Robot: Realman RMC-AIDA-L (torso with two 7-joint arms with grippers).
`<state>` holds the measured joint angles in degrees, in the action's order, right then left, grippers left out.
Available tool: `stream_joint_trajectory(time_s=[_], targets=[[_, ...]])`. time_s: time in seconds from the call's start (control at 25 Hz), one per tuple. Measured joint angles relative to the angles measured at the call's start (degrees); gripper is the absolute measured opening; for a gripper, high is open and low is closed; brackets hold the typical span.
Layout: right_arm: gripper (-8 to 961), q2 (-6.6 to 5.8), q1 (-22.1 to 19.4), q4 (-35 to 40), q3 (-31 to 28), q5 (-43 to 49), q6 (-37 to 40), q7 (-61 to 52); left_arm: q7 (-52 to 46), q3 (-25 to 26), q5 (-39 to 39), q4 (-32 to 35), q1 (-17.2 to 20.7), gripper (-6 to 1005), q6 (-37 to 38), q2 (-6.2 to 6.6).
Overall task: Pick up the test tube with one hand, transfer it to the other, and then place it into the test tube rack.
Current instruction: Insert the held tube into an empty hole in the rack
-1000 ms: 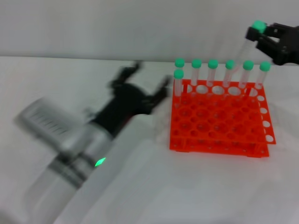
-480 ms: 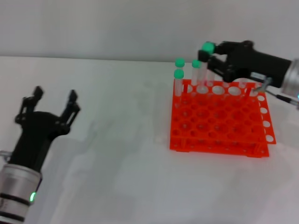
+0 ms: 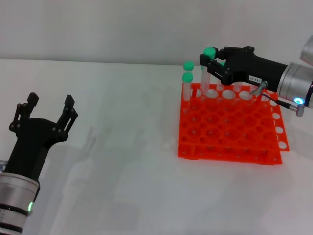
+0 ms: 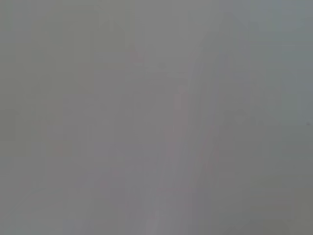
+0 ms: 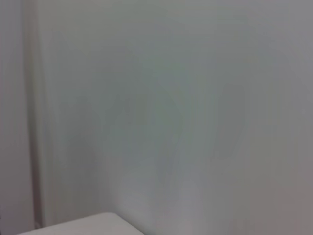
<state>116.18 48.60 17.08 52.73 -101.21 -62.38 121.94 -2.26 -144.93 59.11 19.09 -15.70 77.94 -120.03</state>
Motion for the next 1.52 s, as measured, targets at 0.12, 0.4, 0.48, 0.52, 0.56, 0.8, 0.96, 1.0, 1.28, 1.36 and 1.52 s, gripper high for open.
stream_joint_trajectory(time_s=[0.12, 0.4, 0.48, 0.52, 0.56, 0.8, 0.96, 1.0, 1.28, 1.36, 1.52], targets=[[262, 0.01, 0.69, -1.84, 0.01, -1.44, 2.21, 0.05, -0.03, 0.02, 0.31, 0.02, -0.35, 832, -0.06, 0.02], [263, 0.01, 1.46, -3.31, 0.49, -2.15, 2.90, 0.55, -0.61, 0.07, 0.78, -0.05, -0.75, 832, -0.24, 0.08], [264, 0.01, 1.98, -4.14, 0.77, -2.24, 3.20, 1.01, -0.61, 0.08, 0.81, -0.05, -0.77, 832, -0.29, 0.08], [264, 0.01, 2.37, -4.87, 0.80, -2.28, 3.33, 1.56, -0.61, 0.08, 0.82, -0.05, -0.77, 832, -0.30, 0.07], [264, 0.01, 2.64, -5.38, 0.81, -2.30, 3.42, 2.00, -0.62, 0.09, 0.83, -0.05, -0.77, 832, -0.33, 0.07], [265, 0.01, 3.19, -6.52, 0.80, -2.32, 4.20, 2.85, -0.64, 0.06, 0.84, 0.21, -0.84, 832, -1.28, 0.05], [265, 0.01, 3.23, -6.71, 0.79, -2.33, 5.29, 2.87, -0.64, 0.02, 0.84, 0.33, -0.90, 832, -1.61, 0.05], [266, 0.01, 3.20, -6.73, 0.73, -2.32, 5.51, 2.88, -0.64, -0.01, 0.84, 0.33, -0.96, 832, -1.62, 0.05], [267, 0.01, 2.94, -7.54, 0.32, -2.47, 6.48, 2.90, -0.64, -0.23, 0.82, 0.29, -1.46, 832, -1.66, 0.05], [267, 0.01, 2.73, -7.76, 0.53, -2.88, 6.83, 2.91, -0.64, -0.28, 0.82, 0.26, -1.52, 832, -1.66, 0.05], [268, 0.01, 2.50, -8.08, 0.73, -3.08, 7.67, 3.43, -0.64, -0.35, 0.83, 0.28, -1.54, 832, -1.66, 0.05]])
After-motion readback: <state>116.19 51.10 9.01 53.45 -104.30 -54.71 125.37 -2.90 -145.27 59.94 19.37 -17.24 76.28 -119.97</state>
